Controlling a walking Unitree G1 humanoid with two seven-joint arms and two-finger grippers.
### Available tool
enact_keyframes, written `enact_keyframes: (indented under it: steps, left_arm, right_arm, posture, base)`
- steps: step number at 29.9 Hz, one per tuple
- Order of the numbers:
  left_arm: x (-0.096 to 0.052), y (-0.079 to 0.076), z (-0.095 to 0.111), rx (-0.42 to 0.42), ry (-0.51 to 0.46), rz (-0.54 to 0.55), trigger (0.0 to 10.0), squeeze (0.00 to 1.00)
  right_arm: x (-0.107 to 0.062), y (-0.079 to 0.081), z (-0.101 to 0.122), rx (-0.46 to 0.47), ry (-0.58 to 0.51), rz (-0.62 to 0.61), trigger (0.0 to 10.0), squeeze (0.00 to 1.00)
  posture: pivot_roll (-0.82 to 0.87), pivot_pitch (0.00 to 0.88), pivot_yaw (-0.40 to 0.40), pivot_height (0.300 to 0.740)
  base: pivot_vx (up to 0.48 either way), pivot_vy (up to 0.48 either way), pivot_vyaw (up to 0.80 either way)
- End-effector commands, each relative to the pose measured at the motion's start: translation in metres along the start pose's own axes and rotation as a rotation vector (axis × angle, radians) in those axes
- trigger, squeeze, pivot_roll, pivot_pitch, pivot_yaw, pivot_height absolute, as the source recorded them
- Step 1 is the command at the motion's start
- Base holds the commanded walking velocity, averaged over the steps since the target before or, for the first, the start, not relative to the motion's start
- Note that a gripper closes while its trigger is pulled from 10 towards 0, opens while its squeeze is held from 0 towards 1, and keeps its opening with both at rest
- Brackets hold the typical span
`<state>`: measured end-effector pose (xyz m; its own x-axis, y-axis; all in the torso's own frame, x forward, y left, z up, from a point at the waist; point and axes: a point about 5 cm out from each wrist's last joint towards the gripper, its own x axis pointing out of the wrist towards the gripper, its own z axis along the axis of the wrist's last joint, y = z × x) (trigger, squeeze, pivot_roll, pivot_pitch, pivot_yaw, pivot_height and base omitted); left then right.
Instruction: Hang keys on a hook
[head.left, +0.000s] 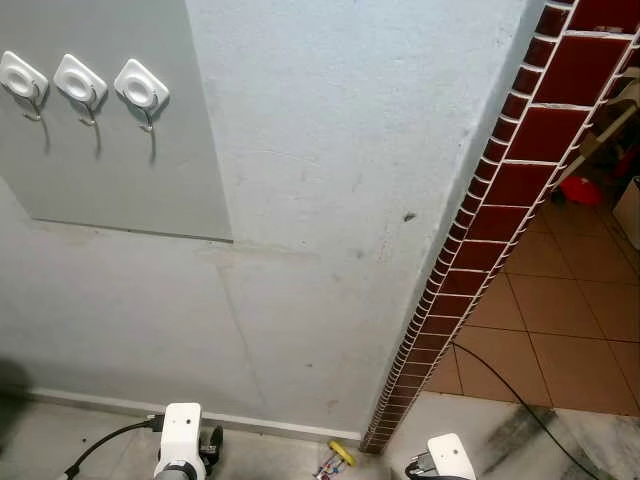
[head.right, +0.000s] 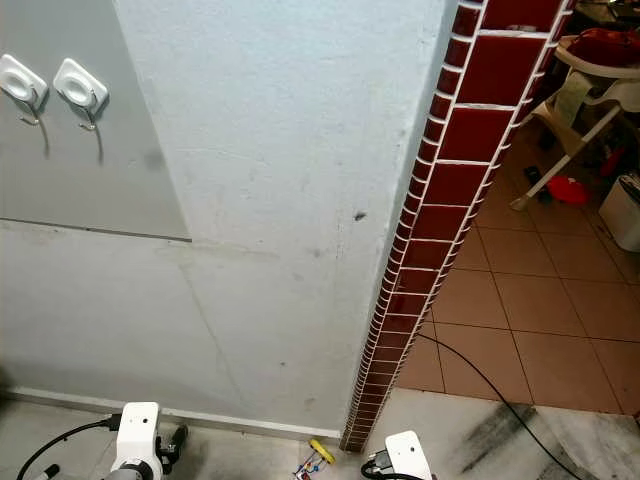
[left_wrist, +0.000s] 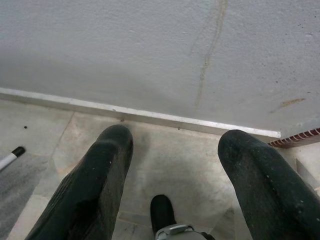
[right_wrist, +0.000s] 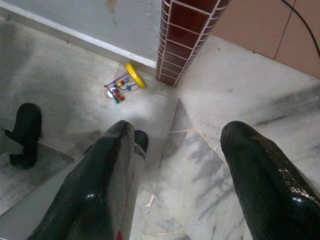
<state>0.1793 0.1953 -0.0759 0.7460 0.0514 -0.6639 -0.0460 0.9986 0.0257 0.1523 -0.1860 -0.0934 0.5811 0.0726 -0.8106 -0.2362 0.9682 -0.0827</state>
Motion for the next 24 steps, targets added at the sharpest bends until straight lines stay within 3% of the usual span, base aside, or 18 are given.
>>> enact_keyframes:
  steps: [1, 5, 11, 24]
  left_arm:
    - [-0.006, 0.022, -0.018, -0.016, 0.141, 0.073, 10.0, 0.00]
    - [-0.010, 0.017, -0.029, -0.053, 0.184, 0.057, 10.0, 0.00]
    - [-0.011, 0.014, -0.032, -0.076, 0.197, 0.048, 10.0, 0.00]
    - [-0.008, 0.009, -0.027, -0.028, 0.181, 0.009, 10.0, 0.00]
  right_arm:
    - [0.010, 0.002, 0.025, -0.017, 0.017, -0.045, 10.0, 0.00]
    - [0.011, -0.006, 0.031, 0.081, 0.016, -0.069, 10.0, 0.00]
    - [0.012, -0.006, 0.037, 0.025, -0.008, -0.056, 10.0, 0.00]
    - [0.008, 0.000, 0.020, 0.000, 0.037, -0.043, 10.0, 0.00]
  posture:
    - [-0.06, 0.000, -0.003, 0.740]
    - [-0.05, 0.000, -0.016, 0.740]
    - [-0.06, 0.000, -0.025, 0.740]
    - [-0.08, 0.000, -0.013, 0.740]
  base:
    - [0.000, 0.000, 0.00]
    - [0.000, 0.000, 0.00]
    - [0.000, 0.000, 0.00]
    - [0.000, 0.000, 0.00]
